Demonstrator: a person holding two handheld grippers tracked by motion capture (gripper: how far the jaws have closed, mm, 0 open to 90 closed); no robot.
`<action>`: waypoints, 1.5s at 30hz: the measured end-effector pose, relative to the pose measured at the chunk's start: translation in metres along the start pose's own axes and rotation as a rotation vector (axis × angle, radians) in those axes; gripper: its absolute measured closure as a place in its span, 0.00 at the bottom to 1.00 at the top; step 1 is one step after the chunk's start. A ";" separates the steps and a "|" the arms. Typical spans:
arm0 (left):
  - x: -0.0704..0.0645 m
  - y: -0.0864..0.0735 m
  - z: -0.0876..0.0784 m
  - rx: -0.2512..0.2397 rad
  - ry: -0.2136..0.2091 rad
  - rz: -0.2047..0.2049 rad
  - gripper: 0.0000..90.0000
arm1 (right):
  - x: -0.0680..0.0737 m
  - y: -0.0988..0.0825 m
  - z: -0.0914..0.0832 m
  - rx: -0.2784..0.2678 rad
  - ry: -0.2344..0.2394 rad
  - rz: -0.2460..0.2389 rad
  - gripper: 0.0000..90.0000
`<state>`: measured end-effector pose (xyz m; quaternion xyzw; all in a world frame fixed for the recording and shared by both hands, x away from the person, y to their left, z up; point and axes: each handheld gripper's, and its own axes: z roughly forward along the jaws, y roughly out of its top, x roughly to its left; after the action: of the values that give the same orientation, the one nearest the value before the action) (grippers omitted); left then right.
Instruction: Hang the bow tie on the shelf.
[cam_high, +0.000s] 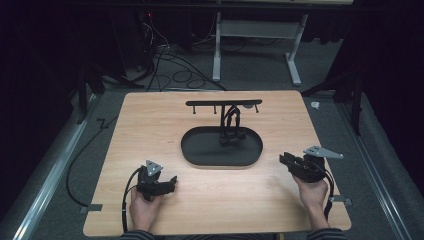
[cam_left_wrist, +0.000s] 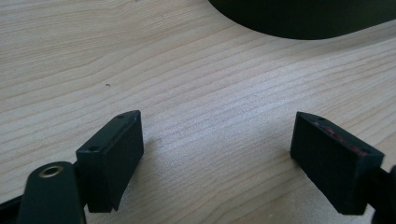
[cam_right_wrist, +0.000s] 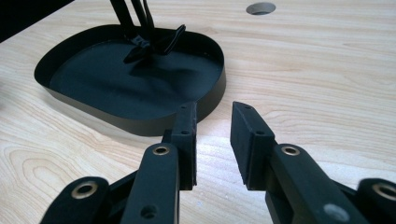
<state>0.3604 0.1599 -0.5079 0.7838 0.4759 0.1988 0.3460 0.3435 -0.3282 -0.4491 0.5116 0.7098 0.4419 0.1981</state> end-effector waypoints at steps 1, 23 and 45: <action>0.000 0.000 0.000 0.000 0.000 0.000 0.20 | 0.000 -0.001 0.001 0.002 0.000 0.000 0.81; 0.000 0.000 0.000 0.000 0.000 0.000 0.20 | 0.006 -0.015 0.016 0.041 0.004 -0.002 0.81; 0.000 0.000 0.000 0.002 -0.001 0.001 0.20 | 0.012 -0.028 0.033 0.105 -0.031 -0.050 0.79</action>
<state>0.3605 0.1600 -0.5078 0.7843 0.4758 0.1981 0.3453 0.3478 -0.3056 -0.4879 0.5101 0.7414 0.3911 0.1927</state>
